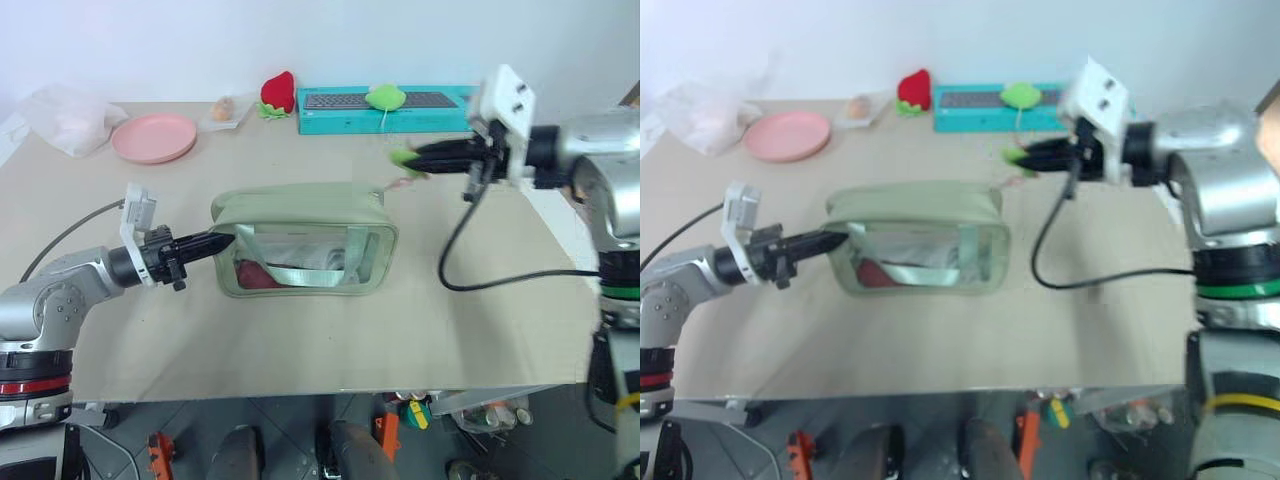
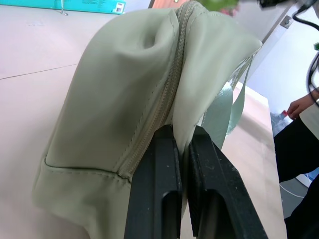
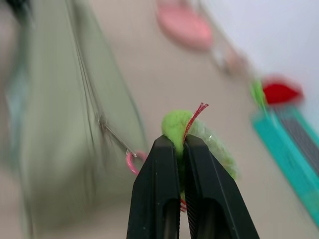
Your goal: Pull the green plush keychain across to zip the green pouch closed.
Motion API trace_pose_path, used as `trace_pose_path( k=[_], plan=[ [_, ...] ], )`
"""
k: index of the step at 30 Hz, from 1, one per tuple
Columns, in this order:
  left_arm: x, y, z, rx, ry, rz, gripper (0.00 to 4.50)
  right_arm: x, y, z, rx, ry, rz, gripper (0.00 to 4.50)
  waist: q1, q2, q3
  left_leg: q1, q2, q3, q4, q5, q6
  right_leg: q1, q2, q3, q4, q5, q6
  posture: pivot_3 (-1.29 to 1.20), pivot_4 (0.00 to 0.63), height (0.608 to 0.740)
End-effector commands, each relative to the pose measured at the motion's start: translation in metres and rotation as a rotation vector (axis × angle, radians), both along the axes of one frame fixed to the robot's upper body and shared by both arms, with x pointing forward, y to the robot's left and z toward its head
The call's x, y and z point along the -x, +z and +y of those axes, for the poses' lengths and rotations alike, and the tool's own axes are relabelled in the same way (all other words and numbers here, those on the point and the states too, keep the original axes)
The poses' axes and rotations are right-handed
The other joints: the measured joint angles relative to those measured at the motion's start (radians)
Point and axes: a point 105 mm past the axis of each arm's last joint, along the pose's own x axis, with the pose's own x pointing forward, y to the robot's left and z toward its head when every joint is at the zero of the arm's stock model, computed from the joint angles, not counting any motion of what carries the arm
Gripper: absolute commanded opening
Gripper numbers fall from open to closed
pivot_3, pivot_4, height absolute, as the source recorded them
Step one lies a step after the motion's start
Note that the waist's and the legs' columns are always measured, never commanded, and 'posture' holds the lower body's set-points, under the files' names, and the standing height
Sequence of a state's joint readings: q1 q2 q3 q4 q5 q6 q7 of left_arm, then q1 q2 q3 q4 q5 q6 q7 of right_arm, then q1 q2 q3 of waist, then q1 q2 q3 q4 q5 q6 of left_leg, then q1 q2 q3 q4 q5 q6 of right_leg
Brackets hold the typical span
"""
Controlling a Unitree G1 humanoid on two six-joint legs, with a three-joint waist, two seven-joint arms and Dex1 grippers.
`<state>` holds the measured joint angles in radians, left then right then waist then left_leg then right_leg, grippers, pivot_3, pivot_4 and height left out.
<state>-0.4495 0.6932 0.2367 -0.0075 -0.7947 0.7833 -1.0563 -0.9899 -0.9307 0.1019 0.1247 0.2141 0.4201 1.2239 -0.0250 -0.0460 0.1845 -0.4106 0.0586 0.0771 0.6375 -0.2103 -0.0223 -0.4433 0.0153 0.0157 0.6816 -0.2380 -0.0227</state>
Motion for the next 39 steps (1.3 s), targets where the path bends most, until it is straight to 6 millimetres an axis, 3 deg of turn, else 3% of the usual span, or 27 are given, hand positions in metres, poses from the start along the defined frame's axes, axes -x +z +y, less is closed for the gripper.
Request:
trace_pose_path(
  k=[1,3,5,10,12,14,17,19,22,26,30,31,34,36,39],
  plan=[
    [0.005,0.009,0.003,0.003,-0.004,-0.038,0.00,0.008,0.004,-0.041,0.169,-0.127,-0.077,0.08,0.000,0.000,0.000,0.000,0.000,0.000,0.000,0.000,0.000,0.000,0.000,0.000,0.000,0.000,0.000,0.00,0.150,0.740],
    [0.005,0.010,0.003,0.003,-0.004,-0.037,0.00,0.011,-0.009,-0.046,0.216,-0.139,-0.046,0.08,-0.007,0.000,0.000,0.001,0.000,0.000,0.000,0.000,0.000,0.000,0.000,0.000,0.000,0.000,0.001,0.00,0.150,0.740],
    [0.005,0.010,0.004,0.006,0.002,-0.030,0.00,0.015,-0.035,-0.043,0.269,-0.125,0.013,0.08,-0.011,0.000,0.000,0.002,0.001,0.000,0.000,0.000,0.000,0.001,0.000,0.001,0.000,0.000,0.001,0.00,0.150,0.740],
    [0.004,0.015,0.005,0.024,0.010,-0.025,0.00,0.034,-0.124,0.002,0.349,0.014,0.179,0.08,-0.017,-0.001,0.000,0.004,0.002,0.000,0.000,0.001,-0.002,0.002,0.001,0.000,0.001,0.000,0.001,0.00,0.150,0.740],
    [0.004,0.016,0.005,0.023,0.011,-0.020,0.00,0.037,-0.141,0.011,0.351,0.030,0.207,0.08,-0.021,0.000,0.000,0.004,0.002,0.000,0.000,0.002,-0.003,0.002,0.002,0.000,0.002,0.000,0.001,0.00,0.150,0.740],
    [0.004,0.016,0.005,0.025,0.012,-0.018,0.00,0.037,-0.145,0.010,0.360,0.025,0.207,0.08,-0.020,0.000,0.000,0.004,0.002,0.000,0.000,0.002,-0.004,0.002,0.001,0.000,0.002,0.001,0.001,0.00,0.150,0.740],
    [0.003,0.018,0.008,0.020,0.027,-0.018,0.00,0.033,-0.139,0.006,0.354,0.003,0.191,0.08,-0.020,-0.002,-0.001,0.004,0.002,0.000,0.001,0.003,-0.005,0.003,0.001,-0.001,0.002,0.001,0.001,0.00,0.150,0.740],
    [0.002,0.020,0.009,0.020,0.035,-0.024,0.00,0.023,-0.122,-0.001,0.312,-0.048,0.144,0.08,-0.021,-0.002,-0.001,0.004,0.002,0.000,0.001,0.003,-0.005,0.003,0.001,0.000,0.002,0.002,0.000,0.00,0.150,0.740],
    [0.003,0.023,0.010,0.028,0.033,-0.021,0.00,0.015,-0.099,-0.004,0.223,-0.086,0.115,0.91,-0.022,-0.002,-0.001,0.004,0.002,0.000,0.001,0.003,-0.005,0.002,0.002,0.000,0.002,0.002,-0.001,0.00,0.150,0.740],
    [0.005,0.032,0.014,0.060,0.035,-0.026,1.45,0.020,-0.070,-0.004,0.065,-0.075,0.120,2.30,-0.020,-0.002,-0.001,0.004,0.003,-0.001,0.000,0.003,-0.005,0.002,0.003,-0.001,0.002,0.002,-0.002,0.00,0.150,0.740],
    [0.008,0.050,0.022,0.069,0.071,-0.079,2.72,0.027,-0.041,-0.023,-0.108,-0.107,0.124,3.59,-0.018,-0.002,-0.001,0.003,0.002,-0.001,-0.001,0.003,-0.005,0.002,0.002,-0.001,0.002,0.001,-0.001,0.00,0.150,0.740],
    [0.010,0.056,0.025,0.066,0.089,-0.109,3.11,0.035,-0.037,-0.028,-0.141,-0.092,0.140,3.69,-0.018,-0.002,-0.001,0.003,0.002,-0.001,0.000,0.003,-0.005,0.002,0.002,-0.001,0.002,0.001,-0.001,0.00,0.150,0.740],
    [0.014,0.060,0.040,0.049,0.141,-0.114,3.11,0.052,-0.030,-0.040,-0.212,-0.073,0.182,3.69,-0.017,-0.002,-0.001,0.003,0.001,-0.001,0.000,0.002,-0.004,0.002,0.000,-0.001,0.001,0.001,0.000,0.00,0.150,0.740],
    [0.013,0.050,0.052,0.004,0.183,-0.040,3.11,0.059,-0.029,-0.051,-0.251,-0.092,0.195,3.69,-0.018,-0.002,-0.001,0.003,0.000,-0.001,0.000,0.002,-0.003,0.003,0.000,-0.001,0.001,0.000,0.001,0.00,0.150,0.740],
    [0.012,0.060,0.084,0.057,0.289,-0.054,3.11,0.069,-0.030,-0.070,-0.333,-0.138,0.225,3.69,-0.019,-0.002,-0.001,0.004,0.000,0.000,0.000,0.002,-0.003,0.003,-0.001,-0.001,0.001,0.000,0.001,0.00,0.150,0.740]
  ],
)
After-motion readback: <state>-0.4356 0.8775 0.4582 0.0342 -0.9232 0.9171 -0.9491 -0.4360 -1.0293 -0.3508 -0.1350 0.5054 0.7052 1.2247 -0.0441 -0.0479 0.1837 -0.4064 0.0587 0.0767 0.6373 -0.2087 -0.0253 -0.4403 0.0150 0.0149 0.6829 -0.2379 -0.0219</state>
